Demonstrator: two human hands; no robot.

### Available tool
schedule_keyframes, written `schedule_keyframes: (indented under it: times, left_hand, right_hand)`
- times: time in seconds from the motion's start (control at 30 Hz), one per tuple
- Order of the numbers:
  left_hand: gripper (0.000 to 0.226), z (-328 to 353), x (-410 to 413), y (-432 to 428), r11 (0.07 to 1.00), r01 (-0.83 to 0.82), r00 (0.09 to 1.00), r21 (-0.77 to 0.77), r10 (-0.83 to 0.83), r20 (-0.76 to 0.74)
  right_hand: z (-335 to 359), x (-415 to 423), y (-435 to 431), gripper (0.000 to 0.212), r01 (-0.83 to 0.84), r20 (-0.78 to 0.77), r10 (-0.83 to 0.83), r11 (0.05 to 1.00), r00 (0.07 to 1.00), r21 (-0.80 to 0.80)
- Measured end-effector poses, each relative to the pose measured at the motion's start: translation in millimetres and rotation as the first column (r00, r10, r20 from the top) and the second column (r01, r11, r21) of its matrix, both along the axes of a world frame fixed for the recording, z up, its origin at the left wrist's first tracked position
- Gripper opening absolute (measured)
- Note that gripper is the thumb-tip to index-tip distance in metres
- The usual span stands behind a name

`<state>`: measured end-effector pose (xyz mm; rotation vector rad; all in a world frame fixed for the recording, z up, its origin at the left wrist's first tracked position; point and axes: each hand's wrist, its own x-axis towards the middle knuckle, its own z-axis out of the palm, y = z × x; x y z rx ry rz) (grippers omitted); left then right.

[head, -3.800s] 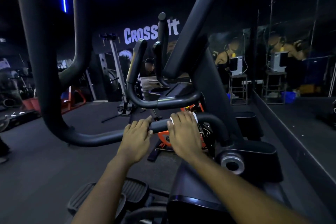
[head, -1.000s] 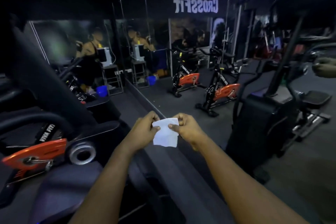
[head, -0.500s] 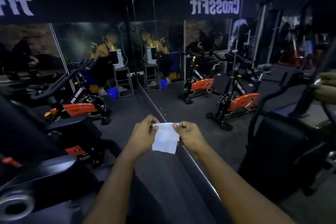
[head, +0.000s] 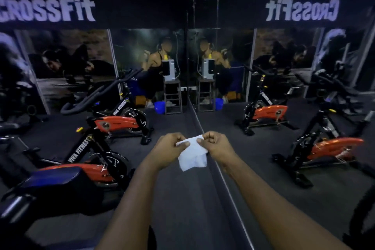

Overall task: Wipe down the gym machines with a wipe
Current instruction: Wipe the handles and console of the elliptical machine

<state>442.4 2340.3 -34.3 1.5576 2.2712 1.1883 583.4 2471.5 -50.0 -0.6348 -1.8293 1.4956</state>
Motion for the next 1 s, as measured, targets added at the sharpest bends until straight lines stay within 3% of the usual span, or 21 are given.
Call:
schedule_keyframes:
  times: [0.2,0.37,0.57,0.7,0.83,0.93,1.0]
  left_hand:
    - [0.011,1,-75,57,0.954,-0.297,0.953,0.043,0.299,-0.055]
    - [0.013,5,-141,82,0.914,-0.405,0.912,0.004,0.404,-0.071]
    - [0.029,18,-214,100,0.816,-0.566,0.823,-0.116,0.552,-0.132]
    - [0.007,18,-256,106,0.743,-0.633,0.774,-0.215,0.617,-0.146]
    - [0.016,7,-305,112,0.661,-0.722,0.690,-0.203,0.708,-0.149]
    - [0.008,0,-344,104,0.599,-0.779,0.625,-0.187,0.768,-0.141]
    - [0.017,-3,-367,89,0.561,-0.809,0.582,-0.176,0.807,-0.101]
  right_hand:
    - [-3,-107,75,0.009,-0.105,-0.019,0.104,0.994,0.994,-0.027]
    - [-9,-203,123,0.014,-0.306,-0.023,0.306,0.952,0.952,0.013]
    - [-1,-316,158,0.030,-0.607,0.075,0.603,0.793,0.794,0.051]
    - [2,-374,169,0.040,-0.714,0.137,0.703,0.699,0.698,0.054]
    - [-10,-440,174,0.021,-0.788,0.179,0.775,0.616,0.606,0.001]
    - [-22,-500,169,0.028,-0.814,0.175,0.800,0.581,0.573,0.009]
    - [-24,-538,155,0.016,-0.853,0.152,0.841,0.523,0.518,0.015]
